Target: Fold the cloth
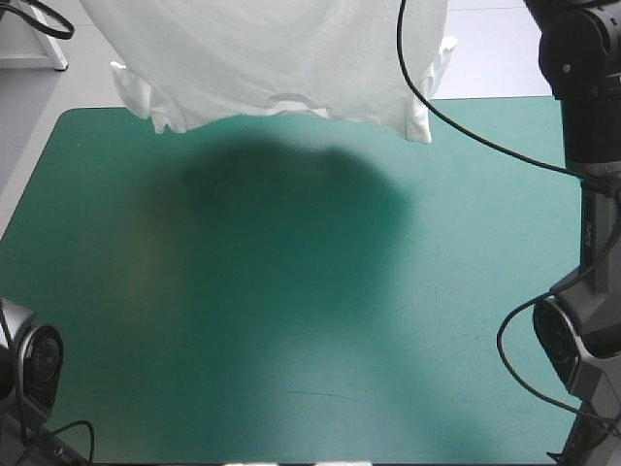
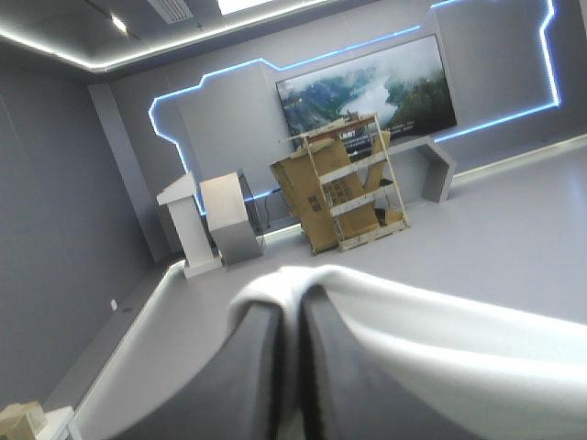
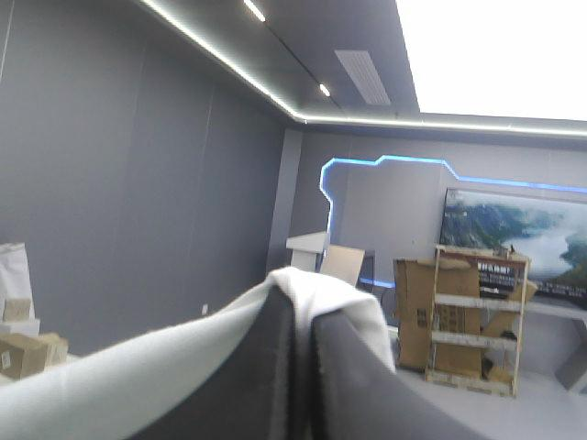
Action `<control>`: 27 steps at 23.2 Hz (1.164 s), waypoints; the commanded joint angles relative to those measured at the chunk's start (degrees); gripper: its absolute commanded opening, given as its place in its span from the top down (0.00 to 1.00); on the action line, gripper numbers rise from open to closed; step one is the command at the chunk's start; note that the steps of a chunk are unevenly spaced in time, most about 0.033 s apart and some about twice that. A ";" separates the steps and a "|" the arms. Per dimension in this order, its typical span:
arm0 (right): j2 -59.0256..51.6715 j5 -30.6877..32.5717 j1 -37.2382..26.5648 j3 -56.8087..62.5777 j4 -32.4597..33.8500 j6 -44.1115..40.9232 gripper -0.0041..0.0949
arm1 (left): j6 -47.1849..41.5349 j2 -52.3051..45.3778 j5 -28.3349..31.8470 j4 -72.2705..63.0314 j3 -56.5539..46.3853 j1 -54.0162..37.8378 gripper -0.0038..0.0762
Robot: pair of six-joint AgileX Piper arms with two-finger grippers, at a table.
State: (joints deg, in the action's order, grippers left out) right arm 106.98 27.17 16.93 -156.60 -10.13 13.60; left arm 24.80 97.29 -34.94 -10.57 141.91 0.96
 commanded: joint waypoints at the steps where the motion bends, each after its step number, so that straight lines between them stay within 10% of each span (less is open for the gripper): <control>1: -1.02 6.26 -3.23 -0.39 1.61 -5.15 0.98 | 0.16 0.32 -0.62 0.69 1.50 0.19 0.93; 13: 14.15 40.62 -12.09 7.93 -7.81 -11.20 0.98 | -4.18 14.01 -23.63 0.17 -9.62 0.19 0.93; 19: 7.51 40.62 -11.13 24.18 -9.11 -10.83 0.98 | -3.52 9.61 -32.90 -0.33 -28.35 0.19 0.93; 27: -17.16 40.51 -10.75 70.35 -6.86 -3.58 0.98 | -6.20 -14.26 -29.45 -0.21 -67.47 0.19 0.93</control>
State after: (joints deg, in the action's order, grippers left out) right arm 96.69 69.37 6.24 -91.22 -17.18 8.67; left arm 19.46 90.42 -65.63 -10.15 79.84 1.02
